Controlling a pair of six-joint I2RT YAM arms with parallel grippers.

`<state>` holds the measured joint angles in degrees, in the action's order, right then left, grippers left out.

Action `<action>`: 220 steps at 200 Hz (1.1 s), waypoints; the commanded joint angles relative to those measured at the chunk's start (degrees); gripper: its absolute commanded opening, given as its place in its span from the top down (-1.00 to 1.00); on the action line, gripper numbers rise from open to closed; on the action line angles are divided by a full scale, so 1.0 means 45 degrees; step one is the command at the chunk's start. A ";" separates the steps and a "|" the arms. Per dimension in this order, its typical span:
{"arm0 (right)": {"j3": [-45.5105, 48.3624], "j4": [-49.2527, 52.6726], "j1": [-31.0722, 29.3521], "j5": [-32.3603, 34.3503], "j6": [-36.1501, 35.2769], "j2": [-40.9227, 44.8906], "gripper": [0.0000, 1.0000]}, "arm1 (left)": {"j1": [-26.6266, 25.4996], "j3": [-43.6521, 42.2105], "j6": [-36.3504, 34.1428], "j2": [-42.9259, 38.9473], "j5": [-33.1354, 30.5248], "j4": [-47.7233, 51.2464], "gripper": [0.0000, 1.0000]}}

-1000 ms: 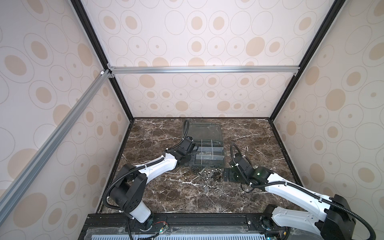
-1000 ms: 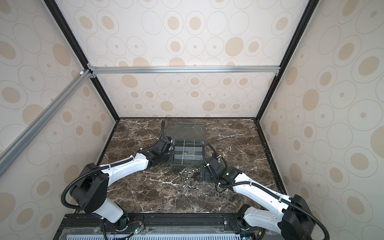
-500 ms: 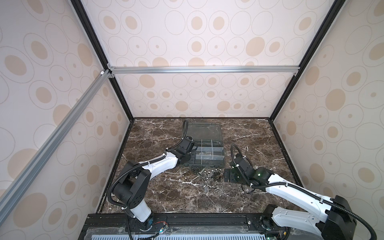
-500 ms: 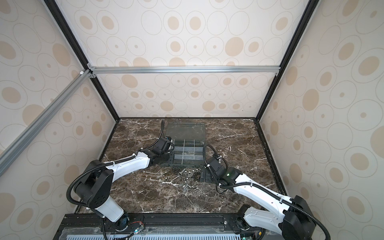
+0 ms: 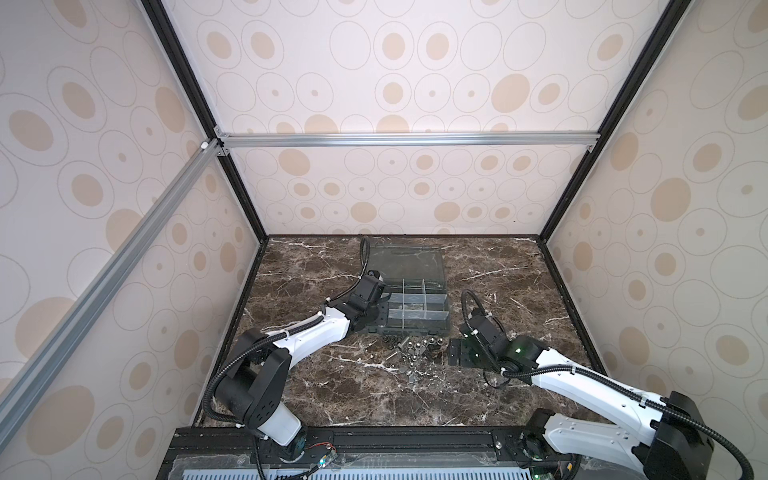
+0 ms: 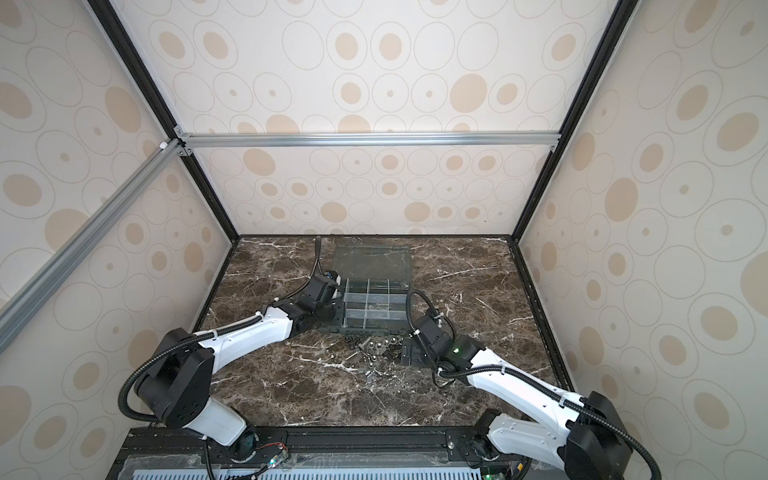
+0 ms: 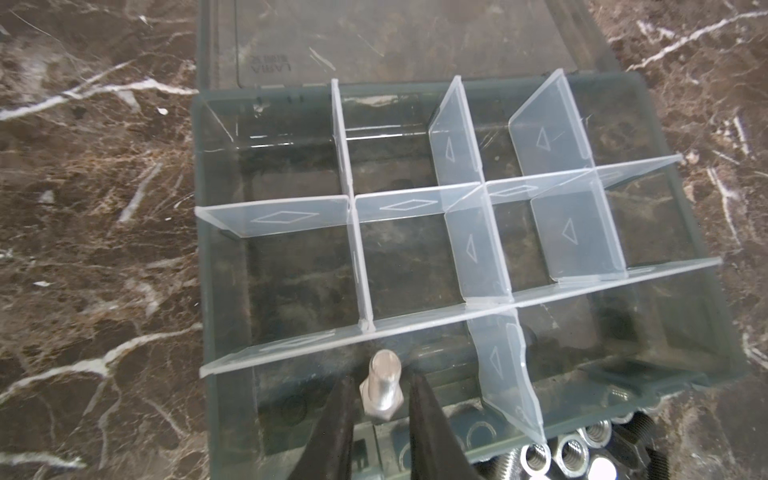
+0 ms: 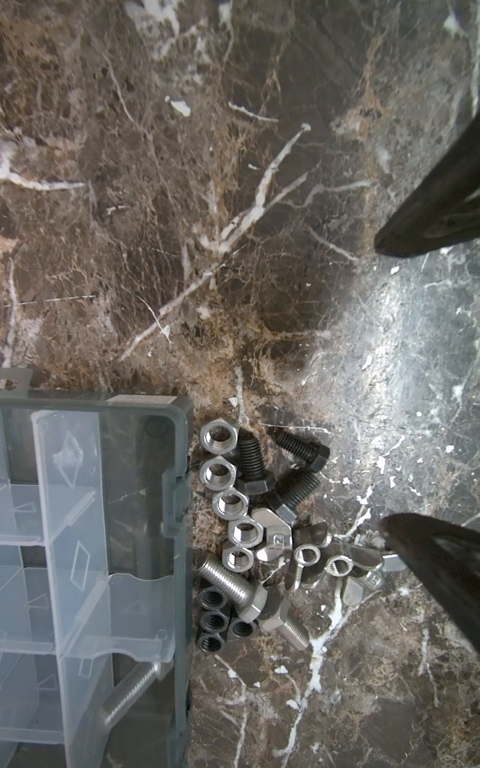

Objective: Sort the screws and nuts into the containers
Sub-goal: 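Lift the bolt with the left gripper and drop it into the organizer compartment, then reach the right gripper to a steel hex bolt while the left gripper withdraws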

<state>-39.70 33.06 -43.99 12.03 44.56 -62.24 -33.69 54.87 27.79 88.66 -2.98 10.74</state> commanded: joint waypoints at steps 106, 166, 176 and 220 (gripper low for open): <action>-0.0276 -0.0090 -0.0390 -0.0493 -0.0296 -0.0430 -0.99 | 0.0090 -0.1278 0.0621 -0.1823 -0.0351 -0.0595 0.50; -0.1216 -0.0480 -0.0884 -0.0750 -0.0930 -0.1630 -0.99 | 0.0105 -0.2298 0.1006 -0.3127 -0.0713 -0.0666 0.48; -0.1515 -0.0492 -0.1015 -0.0760 -0.1104 -0.1965 -1.00 | 0.0109 -0.2492 0.1067 -0.3340 -0.0760 -0.0678 0.47; -0.2924 -0.0648 -0.1661 -0.0993 -0.2002 -0.3748 -1.00 | 0.0173 -0.3363 0.1465 -0.4366 -0.1039 -0.0548 0.45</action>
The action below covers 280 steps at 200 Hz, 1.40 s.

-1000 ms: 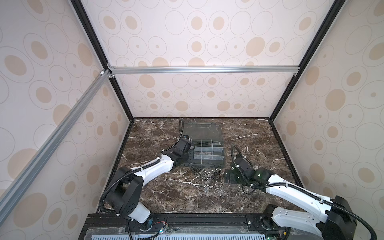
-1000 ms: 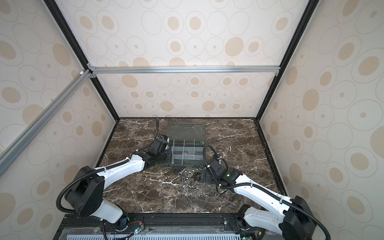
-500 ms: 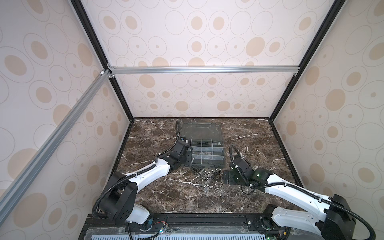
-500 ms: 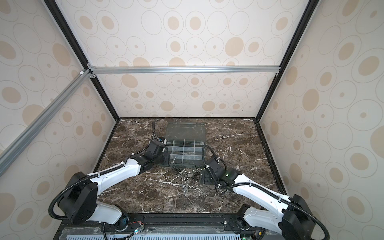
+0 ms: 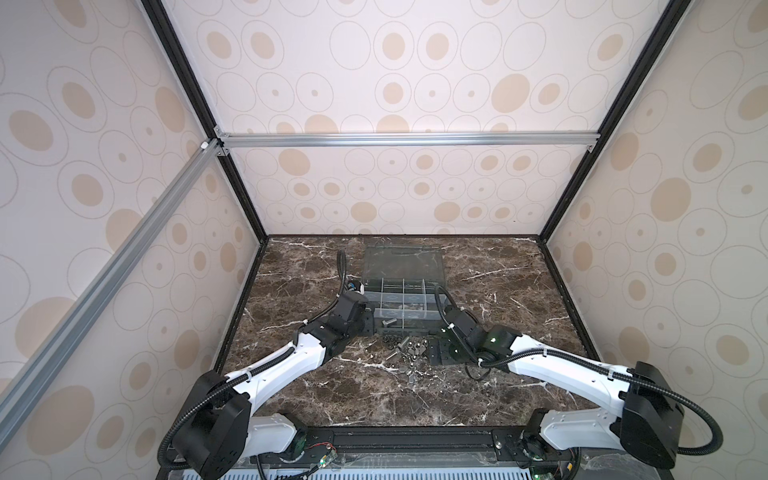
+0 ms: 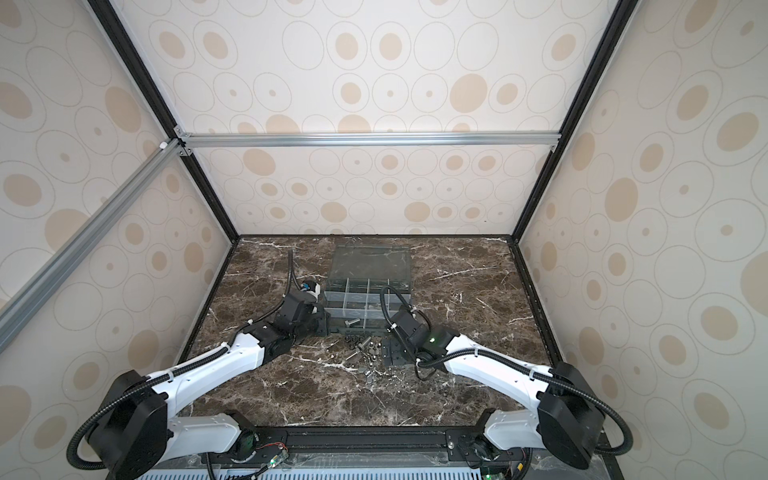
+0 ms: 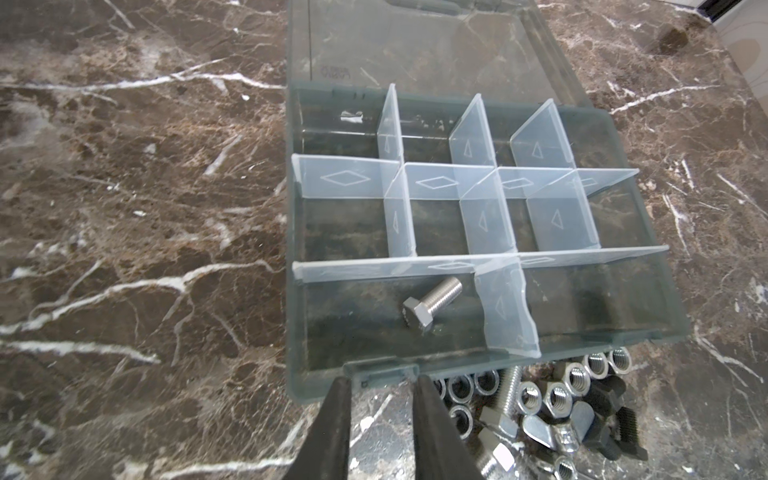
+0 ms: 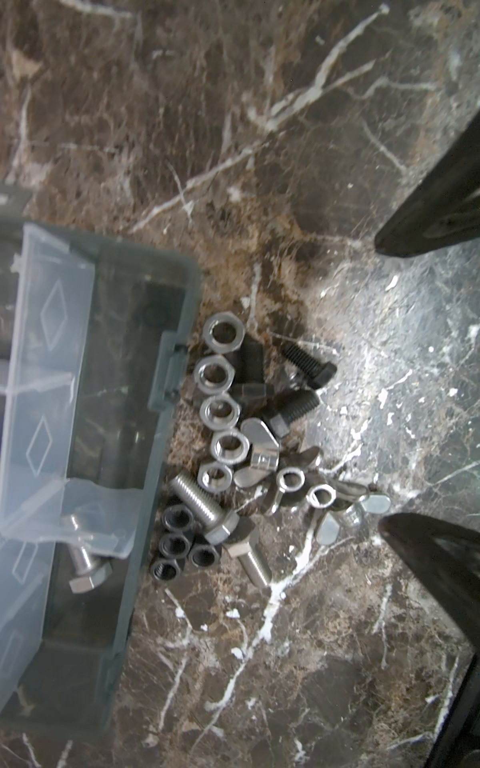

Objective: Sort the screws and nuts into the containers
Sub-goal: 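Reach the right gripper to a steel hex bolt while the left gripper withdraws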

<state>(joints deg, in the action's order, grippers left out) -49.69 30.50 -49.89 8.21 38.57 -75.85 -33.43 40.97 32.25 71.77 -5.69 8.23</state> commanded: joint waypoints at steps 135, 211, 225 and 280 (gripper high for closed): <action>-0.4426 -0.0594 -0.1772 -0.1626 -0.2650 -0.5683 -0.91 | 0.0291 -0.2061 0.1511 -0.3194 -0.1320 0.0536 0.40; -0.5908 0.0033 -0.2234 -0.1751 -0.3272 -0.7264 -0.65 | 0.0394 -0.2930 0.2000 -0.4556 -0.1581 0.0577 0.36; -0.6002 0.0132 -0.2231 -0.1610 -0.3383 -0.7334 -0.64 | 0.0416 -0.2976 0.2028 -0.4694 -0.1626 0.0601 0.36; -0.6789 0.1309 -0.2234 -0.0431 -0.3756 -0.7791 -0.58 | 0.0427 -0.3137 0.2142 -0.4786 -0.1567 0.0463 0.36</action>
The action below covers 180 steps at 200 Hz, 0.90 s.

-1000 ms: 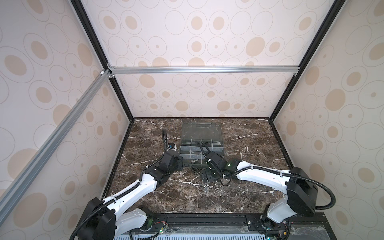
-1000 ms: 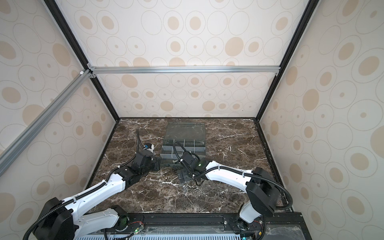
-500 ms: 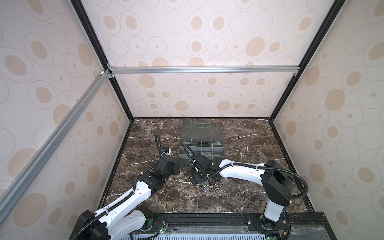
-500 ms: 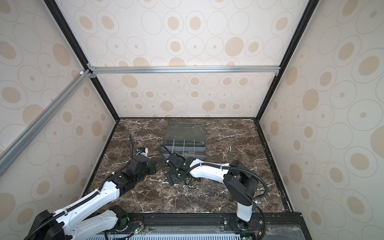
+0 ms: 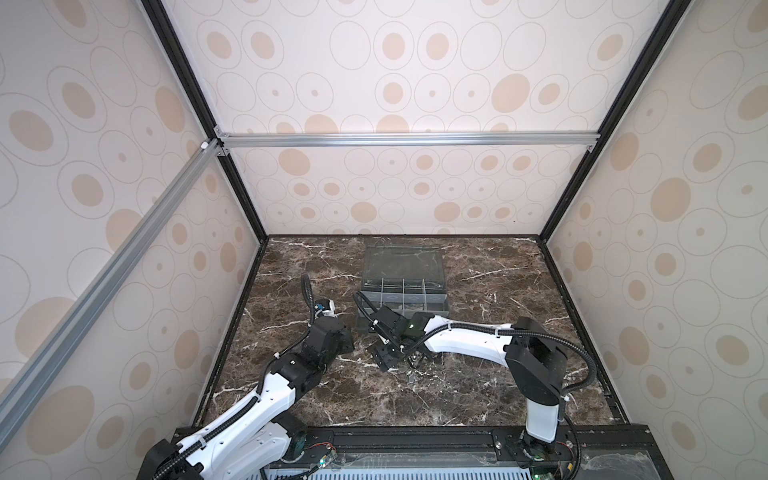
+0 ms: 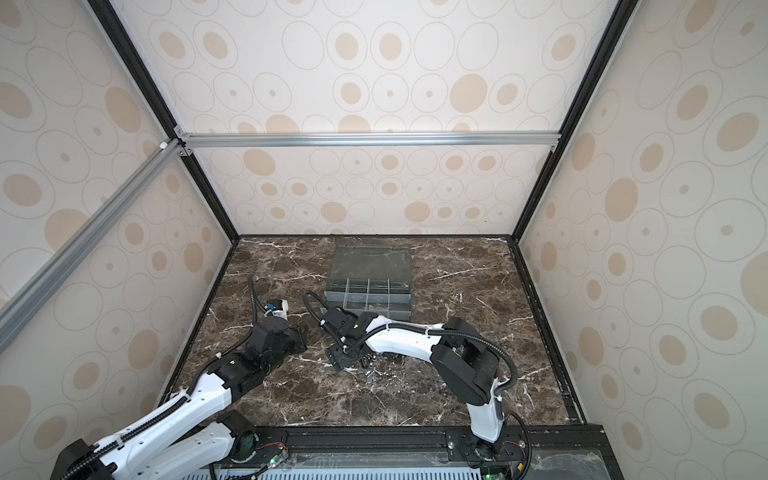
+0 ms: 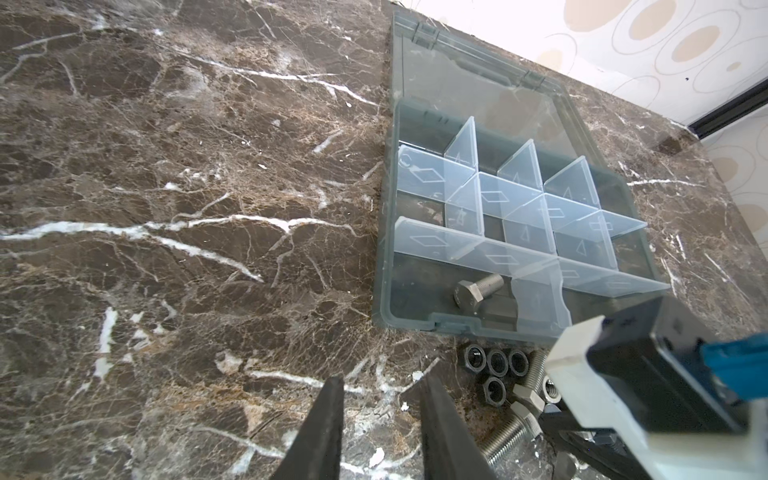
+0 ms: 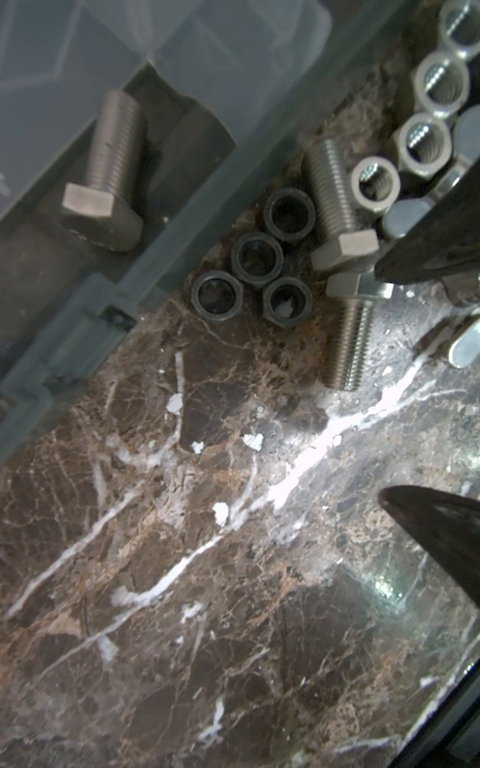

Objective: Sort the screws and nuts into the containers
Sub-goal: 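Reach the right gripper to a steel hex bolt while the left gripper withdraws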

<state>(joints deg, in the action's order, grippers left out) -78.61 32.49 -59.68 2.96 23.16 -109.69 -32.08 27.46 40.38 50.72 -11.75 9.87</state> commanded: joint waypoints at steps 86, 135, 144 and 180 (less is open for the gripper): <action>-0.0333 0.0914 -0.0048 0.0675 -0.0322 -0.0681 -0.49 | 0.0145 -0.0338 0.0555 -0.0156 -0.0124 -0.0102 0.35; -0.0427 0.0853 -0.0075 0.0324 -0.0178 -0.0914 -0.42 | 0.0136 -0.0517 0.0712 -0.0393 -0.0168 -0.0141 0.35; -0.0457 0.0849 -0.0067 0.0279 -0.0175 -0.0954 -0.41 | 0.0136 -0.0536 0.0708 -0.0392 -0.0179 -0.0128 0.35; -0.0519 0.0868 -0.0097 0.0277 -0.0184 -0.1122 -0.39 | 0.0145 -0.0574 0.0714 -0.0367 -0.0145 -0.0207 0.34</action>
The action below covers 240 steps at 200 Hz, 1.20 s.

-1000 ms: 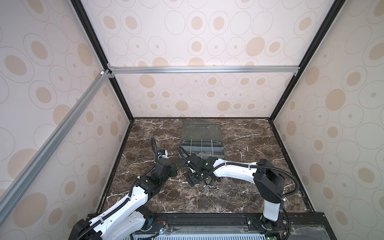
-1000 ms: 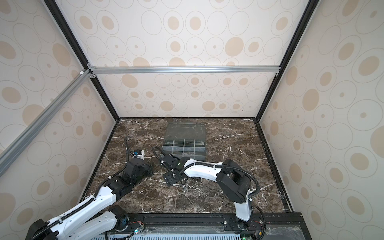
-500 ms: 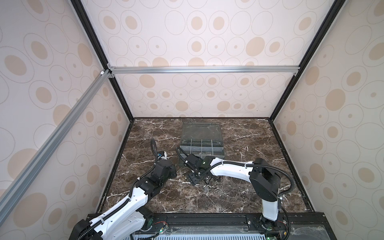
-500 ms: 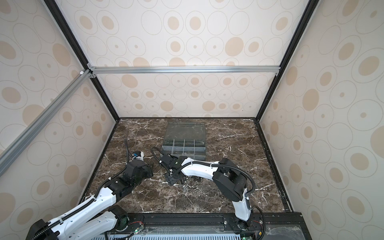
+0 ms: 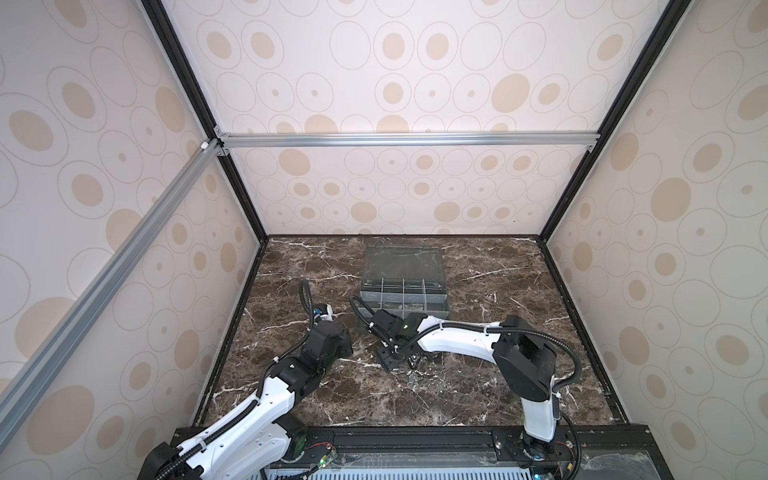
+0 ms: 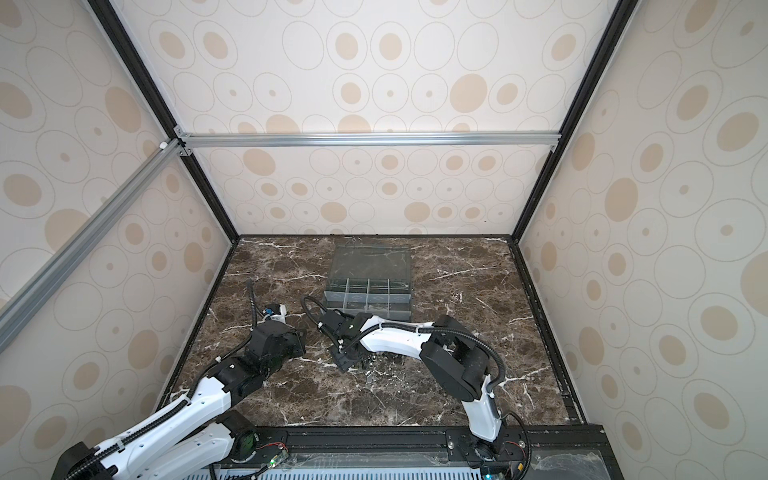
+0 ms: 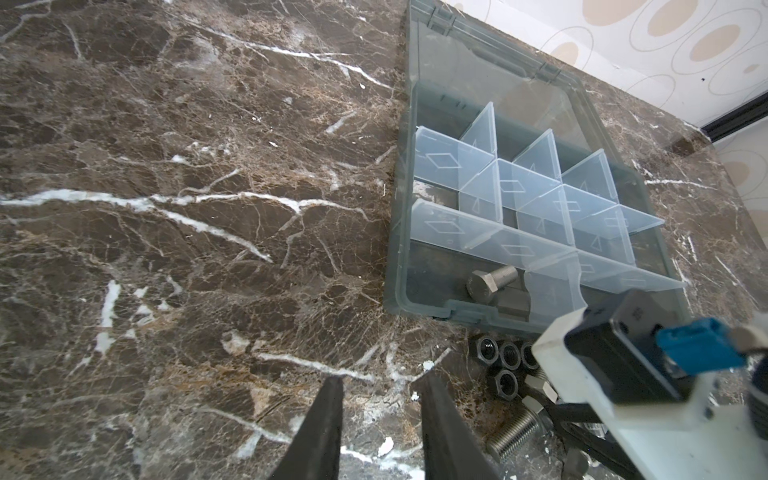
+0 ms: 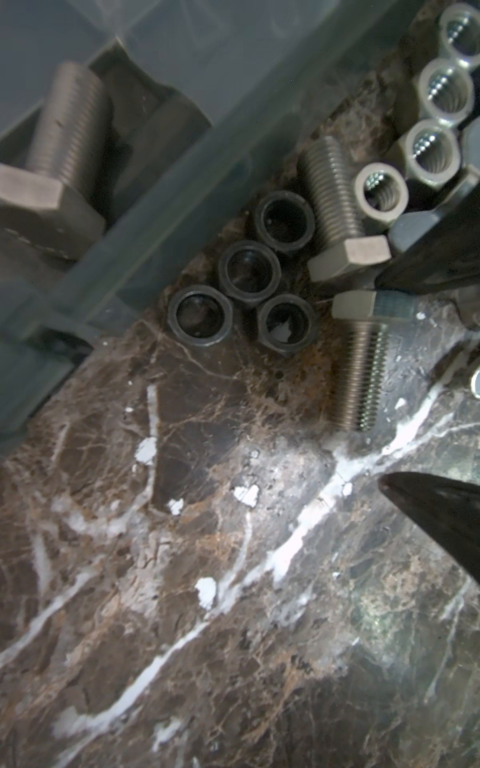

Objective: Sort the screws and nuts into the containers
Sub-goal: 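Reach the right gripper to a steel hex bolt while the left gripper withdraws, then lift the bolt with the right gripper and release it into the organizer compartment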

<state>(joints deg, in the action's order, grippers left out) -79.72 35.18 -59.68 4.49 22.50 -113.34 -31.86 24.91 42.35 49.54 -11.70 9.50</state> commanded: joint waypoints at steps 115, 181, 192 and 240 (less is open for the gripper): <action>-0.1188 0.0821 -0.0346 0.0501 -0.0075 -0.1313 -0.17 | 0.0087 -0.0103 0.0355 -0.0247 -0.0143 -0.0122 0.34; -0.1157 0.0588 -0.0426 0.0737 0.0248 -0.1347 0.00 | 0.0116 0.0090 0.0059 -0.0212 -0.0153 -0.0176 0.35; -0.1188 0.0571 -0.0472 0.0757 0.0263 -0.1292 0.01 | 0.0115 0.0129 0.0058 -0.0283 -0.0153 -0.0180 0.35; -0.0888 0.0227 -0.0722 0.0935 0.0440 -0.0400 0.05 | 0.0118 0.0032 0.0066 -0.0642 -0.0219 -0.0236 0.34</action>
<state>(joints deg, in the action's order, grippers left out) -84.82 36.95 -62.00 7.62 23.14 -118.45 -31.81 24.34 42.65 47.77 -11.55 8.95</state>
